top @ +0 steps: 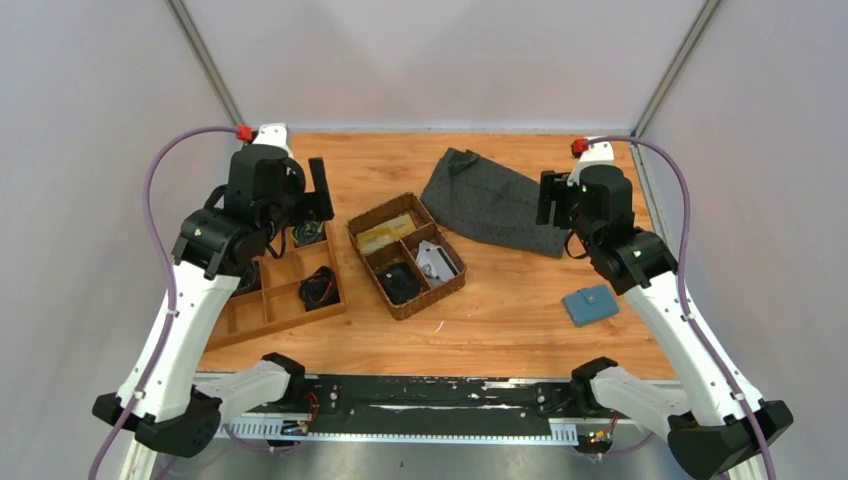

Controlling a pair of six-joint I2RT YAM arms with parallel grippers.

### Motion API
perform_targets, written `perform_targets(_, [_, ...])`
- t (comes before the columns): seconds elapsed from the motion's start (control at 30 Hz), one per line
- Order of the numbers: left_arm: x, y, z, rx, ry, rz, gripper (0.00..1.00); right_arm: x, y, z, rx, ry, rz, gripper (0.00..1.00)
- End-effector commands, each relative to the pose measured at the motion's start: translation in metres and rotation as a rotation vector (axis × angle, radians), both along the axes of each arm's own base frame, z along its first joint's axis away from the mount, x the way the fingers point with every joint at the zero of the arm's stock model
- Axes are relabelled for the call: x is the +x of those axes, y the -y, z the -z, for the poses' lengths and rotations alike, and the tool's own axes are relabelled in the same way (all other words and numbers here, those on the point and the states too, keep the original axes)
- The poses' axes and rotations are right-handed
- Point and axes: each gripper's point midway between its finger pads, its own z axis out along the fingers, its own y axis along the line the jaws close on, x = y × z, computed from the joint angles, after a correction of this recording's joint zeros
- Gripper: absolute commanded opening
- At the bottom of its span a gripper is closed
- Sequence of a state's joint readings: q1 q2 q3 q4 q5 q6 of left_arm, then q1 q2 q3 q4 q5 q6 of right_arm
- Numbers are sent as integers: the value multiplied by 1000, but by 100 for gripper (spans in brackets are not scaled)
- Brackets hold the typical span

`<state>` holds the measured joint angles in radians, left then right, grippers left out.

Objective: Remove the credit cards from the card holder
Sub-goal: Move the card holder to the center of the board.

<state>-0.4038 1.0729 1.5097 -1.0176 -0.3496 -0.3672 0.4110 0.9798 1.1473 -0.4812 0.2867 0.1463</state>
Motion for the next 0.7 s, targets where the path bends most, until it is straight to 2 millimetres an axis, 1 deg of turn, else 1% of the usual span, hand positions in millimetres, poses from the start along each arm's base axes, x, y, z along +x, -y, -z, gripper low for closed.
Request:
perform_targets(0.0, [4, 5, -6, -21, 22, 9, 100, -2, 0, -9, 6, 5, 11, 77])
perform_targets(0.17, [5, 14, 2, -36, -6, 43, 100, -1, 4, 0, -17, -35, 32, 77])
perform_targets(0.27, [5, 19, 2, -45, -13, 68, 100, 0, 9, 5, -19, -59, 49, 77])
perform_targets(0.33, [4, 26, 3, -61, -17, 111, 100, 0, 17, 15, 3, -105, 70, 80])
perform_targets(0.37, [3, 33, 4, -74, -23, 146, 100, 1, 23, 26, 31, -150, 86, 80])
perform_targets(0.4, [2, 41, 7, -101, -34, 181, 100, 1, 35, 38, 73, -206, 123, 80])
perform_targets(0.5, [-2, 70, 24, -172, -73, 266, 100, -6, 72, 85, 252, -394, 253, 79])
perform_targets(0.57, [-7, 94, 41, -180, -100, 314, 100, -18, 91, 114, 359, -484, 345, 77])
perform_targets(0.67, [-19, 134, 60, -173, -138, 403, 100, -39, 109, 148, 460, -567, 463, 77])
